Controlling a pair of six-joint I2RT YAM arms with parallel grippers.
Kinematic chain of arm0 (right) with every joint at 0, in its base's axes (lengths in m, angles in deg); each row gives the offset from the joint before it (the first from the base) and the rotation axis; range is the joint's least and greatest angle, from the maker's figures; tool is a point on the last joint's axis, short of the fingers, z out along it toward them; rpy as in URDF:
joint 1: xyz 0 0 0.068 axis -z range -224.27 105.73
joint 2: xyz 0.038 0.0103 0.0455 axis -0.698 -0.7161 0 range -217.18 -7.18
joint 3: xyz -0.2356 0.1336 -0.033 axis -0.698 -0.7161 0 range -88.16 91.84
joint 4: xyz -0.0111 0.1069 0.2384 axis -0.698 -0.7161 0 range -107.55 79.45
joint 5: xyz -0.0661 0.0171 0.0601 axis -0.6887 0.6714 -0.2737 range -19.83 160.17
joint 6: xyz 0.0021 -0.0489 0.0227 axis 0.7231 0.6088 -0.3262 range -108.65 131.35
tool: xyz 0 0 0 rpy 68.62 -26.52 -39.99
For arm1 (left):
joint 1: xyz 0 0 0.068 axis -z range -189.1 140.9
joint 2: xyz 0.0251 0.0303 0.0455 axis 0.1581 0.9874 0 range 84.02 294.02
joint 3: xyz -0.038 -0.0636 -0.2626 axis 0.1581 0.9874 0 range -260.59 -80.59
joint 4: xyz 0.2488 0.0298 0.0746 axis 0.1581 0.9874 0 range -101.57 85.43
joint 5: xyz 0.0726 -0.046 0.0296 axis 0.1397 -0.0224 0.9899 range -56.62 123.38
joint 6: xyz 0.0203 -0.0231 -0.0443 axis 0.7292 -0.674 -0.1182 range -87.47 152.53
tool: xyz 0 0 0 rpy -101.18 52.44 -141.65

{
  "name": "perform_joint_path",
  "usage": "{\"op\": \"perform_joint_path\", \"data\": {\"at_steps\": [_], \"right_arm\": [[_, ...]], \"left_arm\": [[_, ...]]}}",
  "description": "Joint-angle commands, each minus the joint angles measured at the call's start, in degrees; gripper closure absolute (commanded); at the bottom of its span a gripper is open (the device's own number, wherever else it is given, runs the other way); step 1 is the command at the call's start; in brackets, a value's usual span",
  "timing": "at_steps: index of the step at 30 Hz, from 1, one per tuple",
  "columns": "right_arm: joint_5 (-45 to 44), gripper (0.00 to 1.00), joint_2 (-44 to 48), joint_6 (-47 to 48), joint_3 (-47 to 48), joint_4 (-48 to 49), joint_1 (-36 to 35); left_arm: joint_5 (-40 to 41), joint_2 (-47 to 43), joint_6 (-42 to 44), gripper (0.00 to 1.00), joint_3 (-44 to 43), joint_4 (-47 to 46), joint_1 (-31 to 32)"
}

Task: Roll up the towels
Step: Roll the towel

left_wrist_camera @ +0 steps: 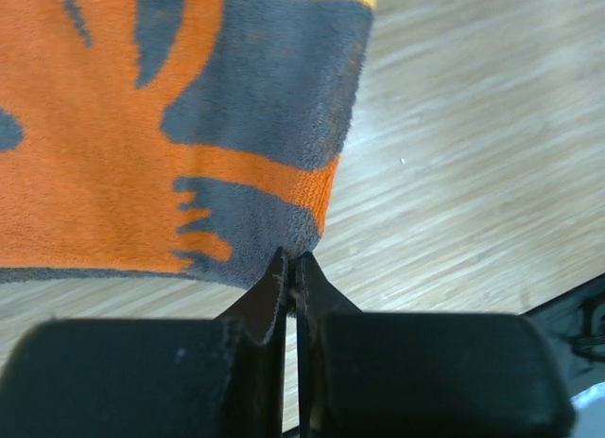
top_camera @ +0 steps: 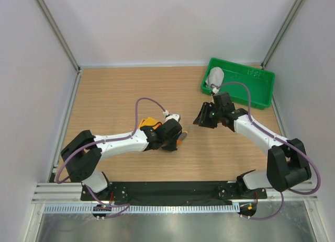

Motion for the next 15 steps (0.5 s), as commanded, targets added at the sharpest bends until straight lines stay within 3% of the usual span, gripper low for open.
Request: {"op": "perform_joint_path", "data": {"at_steps": [1, 6, 15], "right_arm": [[7.8, 0.59, 3.7, -1.2, -2.3, 2.6, -0.2], [10.2, 0.59, 5.6, -2.2, -3.9, 3.8, -0.2], [14.0, 0.59, 6.3, -4.5, -6.2, 8.8, -2.4]], "left_arm": [[-2.6, -1.6, -6.2, 1.0, -1.1, 0.7, -3.6], [-7.5, -3.2, -8.8, 1.0, 1.2, 0.2, -7.8], [-9.3, -4.3, -13.1, 1.0, 6.1, 0.1, -13.0]]}}
